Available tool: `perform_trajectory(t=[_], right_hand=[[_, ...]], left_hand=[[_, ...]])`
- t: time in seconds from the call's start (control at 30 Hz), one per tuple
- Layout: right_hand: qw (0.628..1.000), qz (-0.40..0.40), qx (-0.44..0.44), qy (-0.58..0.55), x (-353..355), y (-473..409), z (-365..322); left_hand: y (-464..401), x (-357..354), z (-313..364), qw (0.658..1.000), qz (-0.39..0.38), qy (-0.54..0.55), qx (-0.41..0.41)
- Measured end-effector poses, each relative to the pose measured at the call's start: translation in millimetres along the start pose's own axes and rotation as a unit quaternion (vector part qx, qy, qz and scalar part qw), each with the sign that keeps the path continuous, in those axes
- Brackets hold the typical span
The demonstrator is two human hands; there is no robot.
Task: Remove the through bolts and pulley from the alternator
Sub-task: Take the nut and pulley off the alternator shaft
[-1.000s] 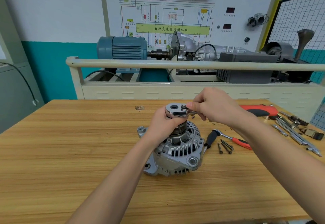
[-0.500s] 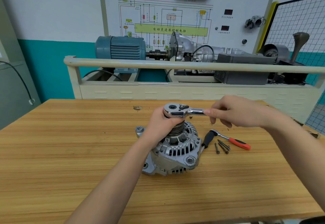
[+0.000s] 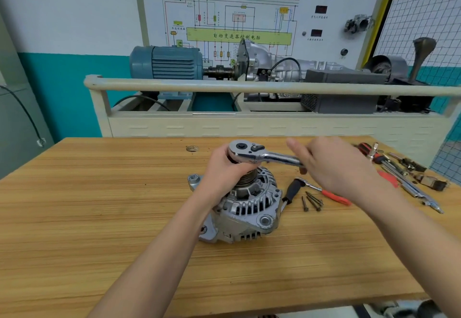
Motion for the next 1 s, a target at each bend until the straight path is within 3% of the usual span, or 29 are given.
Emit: perform_trajectory(t=[0.2,0.4,0.5,0.8,0.9,1.0], right_hand=[[0.993,0.111,0.046,-0.008,-12,-72,19],[0.986,0.124,0.07,-0.082,-40,-116,0],[0.983,0.155,0.039,-0.096,-44,-117,7],[0.973,0.164,-0.092,0.134,8,-5,14],[0.964,0.168,-0.078,0.193,20,37,-16],[0.96,0.221,-0.03,0.172,23,65,-40]], left_hand=[[-3,-1,1,1.0,-0.015,0.003,-0.002],[-3,4,-4,1.0,-0.007,0.027,0.003],[-4,4,-6,0.999,-0.01,0.03,0.003],[0,3,-8,0.999,0.025,0.013,-0.018],[1,1,-5,0.999,0.034,0.003,-0.025],[0,1,-4,0.999,0.037,-0.009,-0.024]])
Point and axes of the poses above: each hand's wrist, its own y-axis away from the middle knuckle, its own x-axis out of the back of the hand, z = x × y, the point moved 10 cm from there along -y, towards the middle knuckle
